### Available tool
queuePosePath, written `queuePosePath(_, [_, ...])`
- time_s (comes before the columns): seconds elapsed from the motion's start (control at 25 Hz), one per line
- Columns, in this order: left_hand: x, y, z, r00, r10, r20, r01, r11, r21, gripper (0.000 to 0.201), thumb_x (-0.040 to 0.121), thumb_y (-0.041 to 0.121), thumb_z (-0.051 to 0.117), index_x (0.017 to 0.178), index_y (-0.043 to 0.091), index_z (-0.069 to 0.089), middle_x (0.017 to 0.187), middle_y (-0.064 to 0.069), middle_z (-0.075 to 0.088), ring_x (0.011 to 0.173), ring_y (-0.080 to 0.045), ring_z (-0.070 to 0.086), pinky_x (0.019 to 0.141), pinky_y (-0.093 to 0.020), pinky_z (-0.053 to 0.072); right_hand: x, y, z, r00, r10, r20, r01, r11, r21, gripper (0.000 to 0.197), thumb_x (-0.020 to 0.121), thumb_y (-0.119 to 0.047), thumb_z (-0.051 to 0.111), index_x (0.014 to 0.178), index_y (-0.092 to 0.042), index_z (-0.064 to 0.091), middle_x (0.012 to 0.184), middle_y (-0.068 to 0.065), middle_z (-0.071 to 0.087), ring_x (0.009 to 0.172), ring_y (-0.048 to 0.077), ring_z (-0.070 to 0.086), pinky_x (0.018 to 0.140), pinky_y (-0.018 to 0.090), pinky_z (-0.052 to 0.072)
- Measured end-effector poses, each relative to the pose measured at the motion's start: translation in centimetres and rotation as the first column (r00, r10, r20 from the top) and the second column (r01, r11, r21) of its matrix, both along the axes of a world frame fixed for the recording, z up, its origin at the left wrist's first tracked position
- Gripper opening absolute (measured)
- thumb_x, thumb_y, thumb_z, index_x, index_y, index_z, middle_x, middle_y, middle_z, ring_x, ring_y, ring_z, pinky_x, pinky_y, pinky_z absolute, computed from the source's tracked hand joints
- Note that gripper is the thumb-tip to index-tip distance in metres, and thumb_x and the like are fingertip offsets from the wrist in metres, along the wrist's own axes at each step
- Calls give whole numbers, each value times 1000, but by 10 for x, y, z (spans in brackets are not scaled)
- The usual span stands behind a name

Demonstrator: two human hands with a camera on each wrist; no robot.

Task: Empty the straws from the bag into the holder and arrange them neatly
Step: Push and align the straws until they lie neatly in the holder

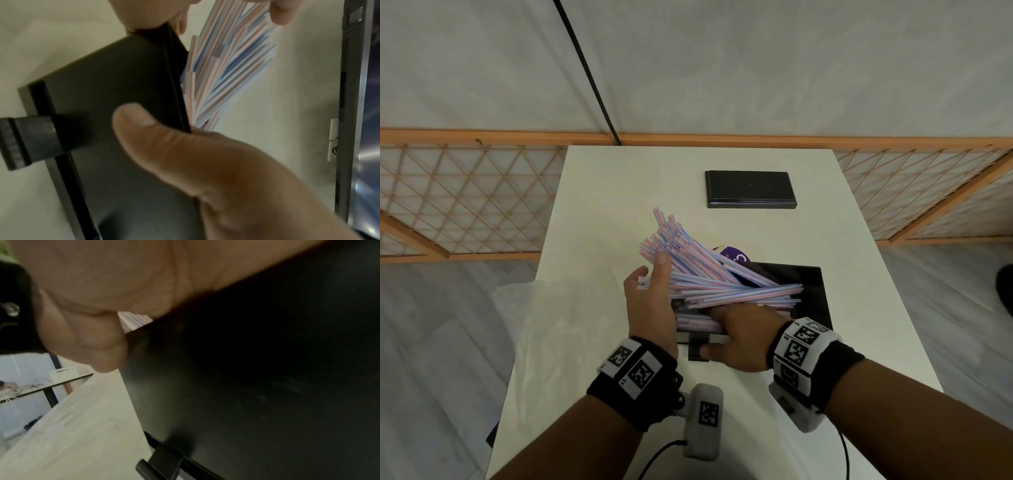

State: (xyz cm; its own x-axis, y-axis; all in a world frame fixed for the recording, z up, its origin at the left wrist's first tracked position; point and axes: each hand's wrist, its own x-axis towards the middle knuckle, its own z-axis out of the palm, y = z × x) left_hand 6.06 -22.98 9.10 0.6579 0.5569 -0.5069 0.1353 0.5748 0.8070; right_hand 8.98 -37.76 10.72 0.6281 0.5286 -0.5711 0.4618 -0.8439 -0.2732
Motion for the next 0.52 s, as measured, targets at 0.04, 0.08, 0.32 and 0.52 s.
queuePosePath(0.04, [-1,-1,-2,999,-33,10,33,999,7,104,54,77,75,133,14,54,125,-14,69,109,-30,71,96,-56,56,0,1,0,1000,12,17,-11,1000,-21,68,80,-71,49,139,-39,41,141,-4,53,130,28,49,105,44,42])
queuePosePath(0.08, [-2,-1,-3,997,-74,25,73,997,21,103,57,77,75,134,11,55,124,-15,70,108,-30,72,94,-56,57,-1,1,0,998,5,65,-2,999,-49,69,79,-73,46,138,-38,42,140,-4,54,128,28,50,105,45,42])
queuePosePath(0.32, [-7,-5,-9,960,-262,103,246,958,145,64,69,70,65,112,23,61,109,-3,74,101,-19,73,87,-39,58,-1,-10,8,989,-12,146,-2,996,92,60,71,-74,41,106,-29,61,103,-4,68,103,25,64,86,35,52])
queuePosePath(0.52, [-7,-9,-8,941,-319,110,304,943,133,38,79,61,58,108,36,61,99,13,76,97,-7,74,86,-28,55,0,-37,13,978,-107,178,124,988,-89,72,61,-89,33,92,-28,56,100,-7,65,103,22,63,86,34,50])
